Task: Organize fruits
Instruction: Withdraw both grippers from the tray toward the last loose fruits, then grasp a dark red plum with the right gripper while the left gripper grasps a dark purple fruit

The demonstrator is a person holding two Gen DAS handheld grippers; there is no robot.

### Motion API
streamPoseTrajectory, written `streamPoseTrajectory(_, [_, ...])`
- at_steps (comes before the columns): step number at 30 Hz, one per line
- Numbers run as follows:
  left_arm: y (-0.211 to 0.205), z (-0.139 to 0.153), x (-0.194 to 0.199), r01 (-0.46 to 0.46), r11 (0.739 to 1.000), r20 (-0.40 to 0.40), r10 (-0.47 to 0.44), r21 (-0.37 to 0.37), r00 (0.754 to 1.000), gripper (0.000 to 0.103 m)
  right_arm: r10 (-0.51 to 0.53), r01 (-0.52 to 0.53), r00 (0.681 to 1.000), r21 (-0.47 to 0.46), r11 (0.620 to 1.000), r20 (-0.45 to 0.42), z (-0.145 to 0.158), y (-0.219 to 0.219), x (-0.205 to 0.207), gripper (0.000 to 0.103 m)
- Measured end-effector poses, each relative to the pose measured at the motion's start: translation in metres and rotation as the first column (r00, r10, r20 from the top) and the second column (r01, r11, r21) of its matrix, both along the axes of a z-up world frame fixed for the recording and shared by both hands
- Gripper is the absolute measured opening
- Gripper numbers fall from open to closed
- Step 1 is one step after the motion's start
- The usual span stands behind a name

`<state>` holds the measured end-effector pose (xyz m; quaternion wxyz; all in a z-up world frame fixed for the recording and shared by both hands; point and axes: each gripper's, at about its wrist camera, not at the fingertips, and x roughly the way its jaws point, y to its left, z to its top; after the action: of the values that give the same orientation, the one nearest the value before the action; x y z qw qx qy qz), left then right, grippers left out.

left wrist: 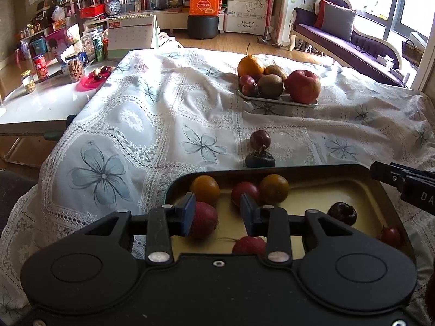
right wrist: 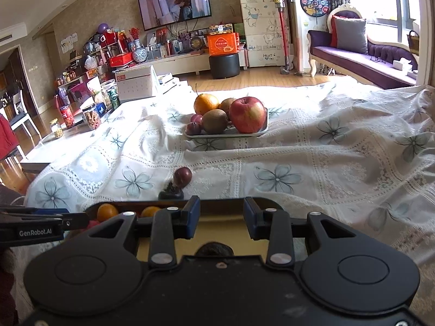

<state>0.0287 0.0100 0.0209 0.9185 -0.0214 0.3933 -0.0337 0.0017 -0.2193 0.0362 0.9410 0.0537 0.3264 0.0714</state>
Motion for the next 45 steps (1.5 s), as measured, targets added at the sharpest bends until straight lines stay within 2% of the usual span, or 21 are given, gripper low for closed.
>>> streamPoseTrajectory(6, [0.010, 0.008, 0.027, -0.024, 0.999, 0.021, 0.023, 0.023, 1.000, 0.045, 0.024, -0.023, 0.996, 0.021, 1.000, -0.081, 0.000, 0.021, 0.056, 0.038])
streamPoseTrajectory(10, [0.018, 0.009, 0.046, -0.049, 0.998, 0.012, 0.049, 0.027, 0.999, 0.045, 0.035, -0.035, 0.988, 0.004, 0.999, -0.149, -0.010, 0.046, 0.103, 0.039])
streamPoseTrajectory(14, [0.025, 0.004, 0.057, -0.066, 0.997, -0.008, 0.067, 0.035, 0.998, 0.045, 0.031, -0.022, 0.971, 0.038, 0.999, -0.238, -0.026, 0.063, 0.147, 0.040])
streamPoseTrajectory(20, [0.034, -0.004, 0.061, -0.077, 0.997, -0.034, 0.078, 0.030, 0.996, 0.045, 0.000, 0.002, 0.957, 0.008, 1.000, -0.289, -0.045, 0.085, 0.182, 0.044])
streamPoseTrajectory(25, [0.037, -0.006, 0.062, -0.078, 0.996, -0.043, 0.079, 0.032, 0.996, 0.045, -0.013, 0.011, 0.944, -0.006, 1.000, -0.330, -0.059, 0.096, 0.199, 0.047])
streamPoseTrajectory(31, [0.039, -0.004, 0.063, -0.078, 0.996, -0.039, 0.080, 0.037, 0.996, 0.045, -0.024, -0.007, 0.928, -0.083, 0.997, -0.372, -0.082, 0.116, 0.208, 0.048])
streamPoseTrajectory(33, [0.038, -0.004, 0.064, -0.078, 0.996, -0.037, 0.080, 0.044, 0.996, 0.045, -0.033, -0.007, 0.932, -0.109, 0.994, -0.360, -0.085, 0.120, 0.206, 0.048])
streamPoseTrajectory(34, [0.038, -0.004, 0.065, -0.077, 0.996, -0.039, 0.079, 0.047, 0.996, 0.045, -0.033, -0.012, 0.934, -0.123, 0.992, -0.355, -0.085, 0.122, 0.206, 0.043])
streamPoseTrajectory(35, [0.038, -0.005, 0.066, -0.076, 0.996, -0.041, 0.078, 0.047, 0.996, 0.045, -0.037, -0.014, 0.938, -0.146, 0.989, -0.345, -0.083, 0.123, 0.205, 0.036])
streamPoseTrajectory(39, [0.035, -0.007, 0.072, -0.060, 0.997, -0.059, 0.063, 0.041, 0.996, 0.045, -0.027, -0.008, 0.947, -0.110, 0.994, -0.321, -0.071, 0.113, 0.201, 0.036])
streamPoseTrajectory(45, [0.020, -0.009, 0.086, 0.006, 1.000, -0.103, -0.005, 0.011, 0.995, 0.045, -0.022, 0.017, 0.968, -0.020, 1.000, -0.250, -0.035, 0.078, 0.185, 0.036])
